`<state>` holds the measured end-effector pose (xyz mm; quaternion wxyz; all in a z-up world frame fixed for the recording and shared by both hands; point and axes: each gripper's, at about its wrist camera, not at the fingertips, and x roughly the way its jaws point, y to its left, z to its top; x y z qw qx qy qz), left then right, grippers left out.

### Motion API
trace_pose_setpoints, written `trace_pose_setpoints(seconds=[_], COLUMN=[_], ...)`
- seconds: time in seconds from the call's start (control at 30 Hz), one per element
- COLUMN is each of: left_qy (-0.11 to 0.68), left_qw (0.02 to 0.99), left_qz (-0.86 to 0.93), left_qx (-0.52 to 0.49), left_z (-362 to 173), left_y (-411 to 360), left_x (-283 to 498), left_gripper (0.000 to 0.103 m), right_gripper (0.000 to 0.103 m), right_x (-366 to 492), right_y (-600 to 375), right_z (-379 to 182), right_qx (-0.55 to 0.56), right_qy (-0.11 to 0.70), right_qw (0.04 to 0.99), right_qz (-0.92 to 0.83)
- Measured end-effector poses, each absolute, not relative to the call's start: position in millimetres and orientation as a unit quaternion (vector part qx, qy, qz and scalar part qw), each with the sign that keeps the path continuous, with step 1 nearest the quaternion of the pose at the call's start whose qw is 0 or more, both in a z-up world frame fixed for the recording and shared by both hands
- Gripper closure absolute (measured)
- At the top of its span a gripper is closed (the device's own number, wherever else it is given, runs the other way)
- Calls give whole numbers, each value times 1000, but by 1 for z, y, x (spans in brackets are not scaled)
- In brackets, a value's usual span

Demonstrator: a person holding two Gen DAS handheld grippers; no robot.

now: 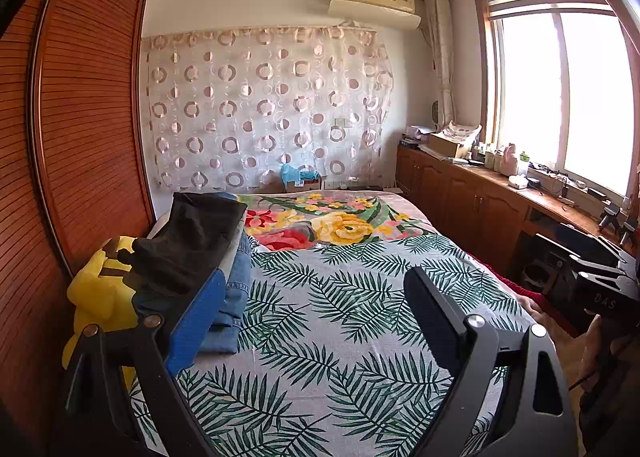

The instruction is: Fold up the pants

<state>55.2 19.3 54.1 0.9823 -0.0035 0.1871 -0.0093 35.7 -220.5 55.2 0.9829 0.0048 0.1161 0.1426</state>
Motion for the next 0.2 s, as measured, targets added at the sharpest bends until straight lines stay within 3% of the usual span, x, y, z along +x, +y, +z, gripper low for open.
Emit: trace_pose_setpoints(seconds=[0.2], left_qy=[187], left_qw=[982], left_qz=[-9], left_qx=[-4], left_z=[54], left_y=[19], left_x=[55], left_gripper=[12], right_gripper=[16], right_x=[36], right_y=[-221], right_z=[55], right_qx=[6], right_qy=[115], right_qw=[983], right_qz=[142])
